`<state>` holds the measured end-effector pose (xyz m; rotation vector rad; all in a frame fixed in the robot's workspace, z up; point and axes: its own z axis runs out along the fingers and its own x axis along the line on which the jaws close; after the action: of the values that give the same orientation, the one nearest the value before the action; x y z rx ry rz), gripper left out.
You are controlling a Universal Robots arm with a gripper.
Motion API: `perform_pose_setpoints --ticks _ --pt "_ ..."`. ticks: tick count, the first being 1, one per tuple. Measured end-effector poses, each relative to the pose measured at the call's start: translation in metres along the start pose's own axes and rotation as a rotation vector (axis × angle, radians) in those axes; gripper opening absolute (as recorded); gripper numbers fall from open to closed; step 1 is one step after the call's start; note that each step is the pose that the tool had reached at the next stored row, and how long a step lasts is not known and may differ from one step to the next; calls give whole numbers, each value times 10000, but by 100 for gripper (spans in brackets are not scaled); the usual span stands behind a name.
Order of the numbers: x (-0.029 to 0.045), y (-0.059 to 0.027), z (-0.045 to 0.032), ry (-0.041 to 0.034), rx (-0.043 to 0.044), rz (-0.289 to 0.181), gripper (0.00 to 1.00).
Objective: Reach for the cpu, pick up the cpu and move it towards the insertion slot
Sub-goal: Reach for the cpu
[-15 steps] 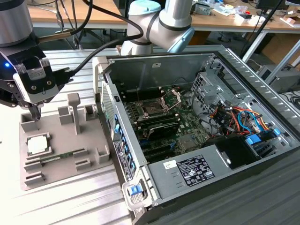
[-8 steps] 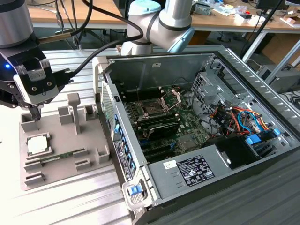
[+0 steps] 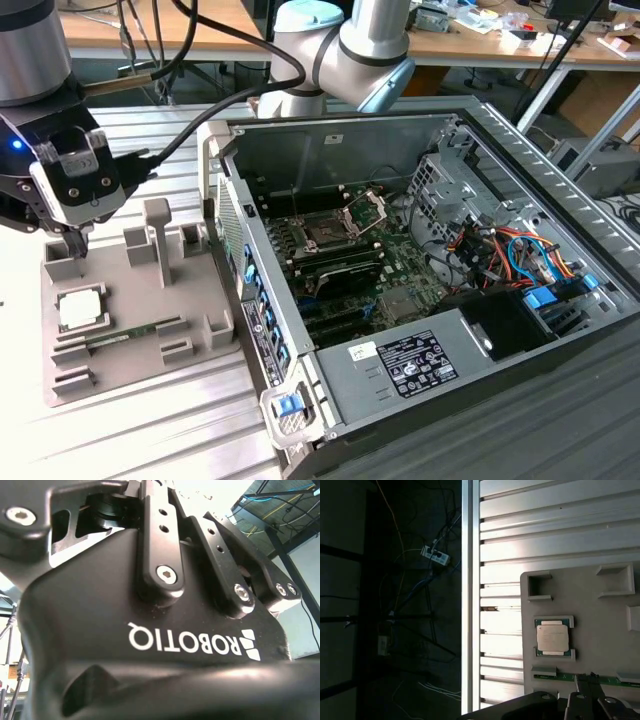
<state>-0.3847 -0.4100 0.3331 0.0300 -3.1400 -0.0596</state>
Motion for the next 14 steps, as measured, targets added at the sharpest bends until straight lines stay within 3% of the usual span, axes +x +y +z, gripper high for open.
perform_pose_setpoints --ticks 14 --pt "0 -9 26 0 0 -1 11"
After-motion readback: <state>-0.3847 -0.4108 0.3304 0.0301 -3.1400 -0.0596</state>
